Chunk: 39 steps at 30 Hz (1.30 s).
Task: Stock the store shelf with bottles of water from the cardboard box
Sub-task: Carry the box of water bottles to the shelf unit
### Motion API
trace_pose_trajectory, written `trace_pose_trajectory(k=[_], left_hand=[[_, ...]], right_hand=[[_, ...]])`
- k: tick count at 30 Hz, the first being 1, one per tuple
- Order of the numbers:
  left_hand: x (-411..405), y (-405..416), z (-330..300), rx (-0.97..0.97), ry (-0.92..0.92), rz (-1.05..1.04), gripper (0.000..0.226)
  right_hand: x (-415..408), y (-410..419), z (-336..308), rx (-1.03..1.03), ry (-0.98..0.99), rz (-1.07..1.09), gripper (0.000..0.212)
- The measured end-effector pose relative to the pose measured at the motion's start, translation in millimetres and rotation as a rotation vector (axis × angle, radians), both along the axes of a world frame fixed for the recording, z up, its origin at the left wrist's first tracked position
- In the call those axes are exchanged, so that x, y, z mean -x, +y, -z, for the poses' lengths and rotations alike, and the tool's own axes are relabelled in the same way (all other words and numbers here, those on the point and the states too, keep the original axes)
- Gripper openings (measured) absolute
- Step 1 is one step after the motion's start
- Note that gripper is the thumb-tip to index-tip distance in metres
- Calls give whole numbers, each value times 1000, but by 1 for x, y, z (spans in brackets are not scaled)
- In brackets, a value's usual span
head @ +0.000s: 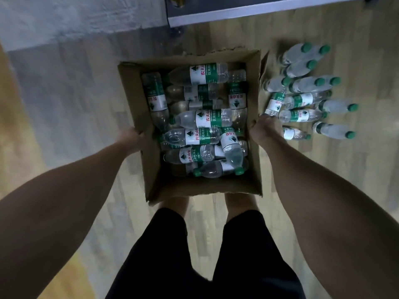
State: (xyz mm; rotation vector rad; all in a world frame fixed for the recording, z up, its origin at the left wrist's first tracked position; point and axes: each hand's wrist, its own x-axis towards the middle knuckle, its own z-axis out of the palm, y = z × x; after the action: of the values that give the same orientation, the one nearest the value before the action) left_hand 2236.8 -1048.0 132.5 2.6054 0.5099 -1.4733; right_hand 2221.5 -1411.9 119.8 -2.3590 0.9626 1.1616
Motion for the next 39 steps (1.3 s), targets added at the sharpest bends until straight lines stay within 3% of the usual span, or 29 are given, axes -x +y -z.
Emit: trace_pose_trajectory(k=[9, 16, 21, 29, 34, 39], left_hand=[[-44, -18, 93, -60, -56, 19, 29], [-80, -31, 164, -49, -94, -44, 41], [-103, -32, 211, 30, -101, -110, 36], [-148, -24, 289, 63, -111, 39, 37], [-144, -18, 297, 5, -121, 43, 33], [-145, -22, 294, -13, -126, -9, 27]], right_hand=[[-23, -20, 88, 16, -51, -90, 43], [-63, -29, 157, 16, -66, -121, 40], [-97, -29, 205, 56, -112, -157, 41], [-157, -22, 282, 150, -109, -185, 42], [-152, -17, 294, 78, -70, -166, 39], [-155, 3, 274, 186, -45, -109, 43]])
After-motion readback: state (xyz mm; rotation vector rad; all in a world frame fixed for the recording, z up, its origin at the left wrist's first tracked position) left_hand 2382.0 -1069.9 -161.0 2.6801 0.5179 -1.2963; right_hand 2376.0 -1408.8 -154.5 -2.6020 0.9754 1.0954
